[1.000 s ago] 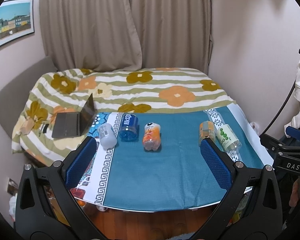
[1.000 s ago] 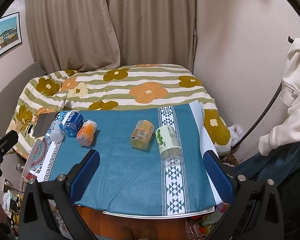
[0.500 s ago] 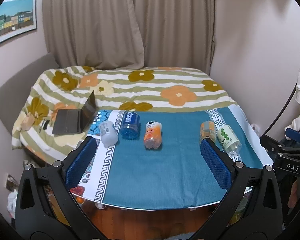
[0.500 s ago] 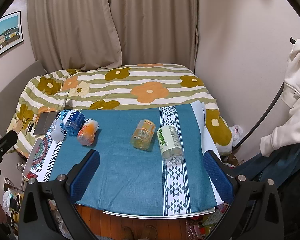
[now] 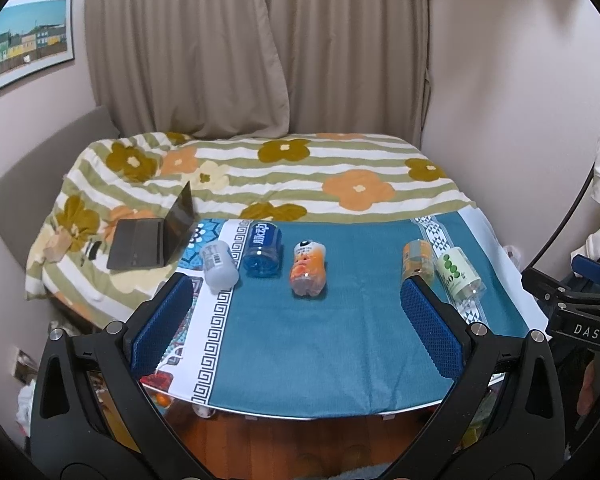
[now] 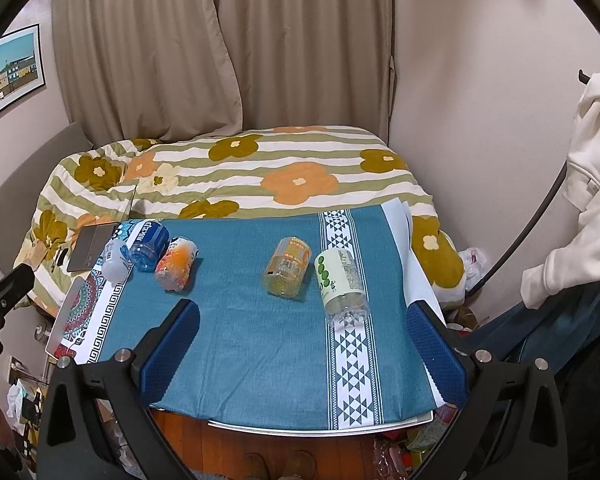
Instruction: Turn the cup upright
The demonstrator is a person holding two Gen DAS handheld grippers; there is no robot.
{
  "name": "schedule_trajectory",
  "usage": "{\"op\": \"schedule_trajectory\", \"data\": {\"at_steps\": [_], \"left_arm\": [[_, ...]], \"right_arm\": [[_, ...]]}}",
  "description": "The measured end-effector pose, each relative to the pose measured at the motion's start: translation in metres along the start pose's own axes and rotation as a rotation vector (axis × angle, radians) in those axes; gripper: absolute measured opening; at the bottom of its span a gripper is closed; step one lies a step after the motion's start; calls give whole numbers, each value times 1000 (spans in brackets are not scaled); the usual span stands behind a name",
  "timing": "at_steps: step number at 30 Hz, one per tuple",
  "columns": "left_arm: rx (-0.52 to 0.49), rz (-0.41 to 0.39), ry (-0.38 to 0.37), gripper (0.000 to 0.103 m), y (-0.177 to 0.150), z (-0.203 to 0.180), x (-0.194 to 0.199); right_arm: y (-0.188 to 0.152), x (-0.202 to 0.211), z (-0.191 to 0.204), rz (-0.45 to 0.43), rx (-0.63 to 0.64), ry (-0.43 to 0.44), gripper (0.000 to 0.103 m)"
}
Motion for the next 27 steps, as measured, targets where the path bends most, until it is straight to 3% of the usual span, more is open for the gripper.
{"op": "schedule_trajectory", "data": {"at_steps": [27], "left_arm": [[2,2,-2,103,1,0,-1]], "right_arm": [[2,0,-1,3,-1,2,103]]}}
Point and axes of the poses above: each gripper's, at about its wrist camera, not at the fingertips, and x roughly against the way its jaws point, z to its left, y to its top, the point moved 8 cm from there along -x, roughly the way its jaws point, and after that the axes turned 10 degrees about -y, right-handed, at the moved point
